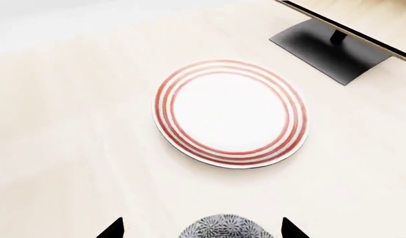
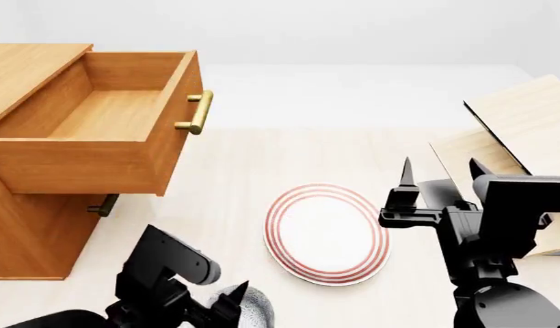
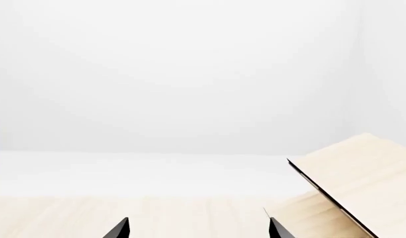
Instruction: Open the top drawer of the cabinet and put the bowl in it.
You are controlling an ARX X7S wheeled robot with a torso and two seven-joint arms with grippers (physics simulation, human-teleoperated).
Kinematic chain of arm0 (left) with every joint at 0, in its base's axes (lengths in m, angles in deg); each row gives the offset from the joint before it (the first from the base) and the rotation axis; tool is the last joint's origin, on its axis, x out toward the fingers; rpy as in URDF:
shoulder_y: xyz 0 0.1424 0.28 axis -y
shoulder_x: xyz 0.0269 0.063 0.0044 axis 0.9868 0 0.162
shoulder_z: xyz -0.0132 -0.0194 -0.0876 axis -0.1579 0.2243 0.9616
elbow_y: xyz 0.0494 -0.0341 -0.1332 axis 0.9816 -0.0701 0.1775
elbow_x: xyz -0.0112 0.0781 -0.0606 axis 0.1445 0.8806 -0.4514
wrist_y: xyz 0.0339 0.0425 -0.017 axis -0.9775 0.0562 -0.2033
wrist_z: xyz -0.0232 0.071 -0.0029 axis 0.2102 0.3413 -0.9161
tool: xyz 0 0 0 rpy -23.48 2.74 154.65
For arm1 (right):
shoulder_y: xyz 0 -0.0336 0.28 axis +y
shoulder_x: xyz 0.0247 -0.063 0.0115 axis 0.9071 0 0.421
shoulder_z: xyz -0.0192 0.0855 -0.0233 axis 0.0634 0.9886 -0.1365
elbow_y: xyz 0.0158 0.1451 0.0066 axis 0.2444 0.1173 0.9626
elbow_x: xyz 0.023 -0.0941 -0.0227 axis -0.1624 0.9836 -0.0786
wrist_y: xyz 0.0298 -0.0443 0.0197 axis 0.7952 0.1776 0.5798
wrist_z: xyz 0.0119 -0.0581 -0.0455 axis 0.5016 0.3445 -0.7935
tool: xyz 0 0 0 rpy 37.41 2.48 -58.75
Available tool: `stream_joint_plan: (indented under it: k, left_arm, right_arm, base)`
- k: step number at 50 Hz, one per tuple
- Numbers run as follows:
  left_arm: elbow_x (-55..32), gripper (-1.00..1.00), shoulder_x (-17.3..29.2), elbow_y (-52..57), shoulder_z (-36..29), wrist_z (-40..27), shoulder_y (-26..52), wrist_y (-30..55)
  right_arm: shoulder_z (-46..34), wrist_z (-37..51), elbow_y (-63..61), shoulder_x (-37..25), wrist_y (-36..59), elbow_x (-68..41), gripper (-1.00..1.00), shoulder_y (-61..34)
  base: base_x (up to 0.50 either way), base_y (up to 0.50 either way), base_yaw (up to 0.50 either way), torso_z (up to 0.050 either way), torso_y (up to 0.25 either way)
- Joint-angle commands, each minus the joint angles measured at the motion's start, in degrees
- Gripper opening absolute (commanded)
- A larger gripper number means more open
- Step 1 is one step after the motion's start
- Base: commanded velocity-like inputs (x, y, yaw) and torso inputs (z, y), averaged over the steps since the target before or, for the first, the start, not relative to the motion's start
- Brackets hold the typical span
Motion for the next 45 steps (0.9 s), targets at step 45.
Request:
stream_joint_plan:
  k: [45]
  left_arm:
    - [-23.96, 1.0, 4.37, -23.92, -4.91, -27.89, 13.52, 12.1]
  right_arm:
    - [-1.58, -0.64, 2.76, 0.0, -1.75, 0.23, 1.0, -0.93]
  base:
    - [0.0, 0.0, 0.0, 0.0, 0.0]
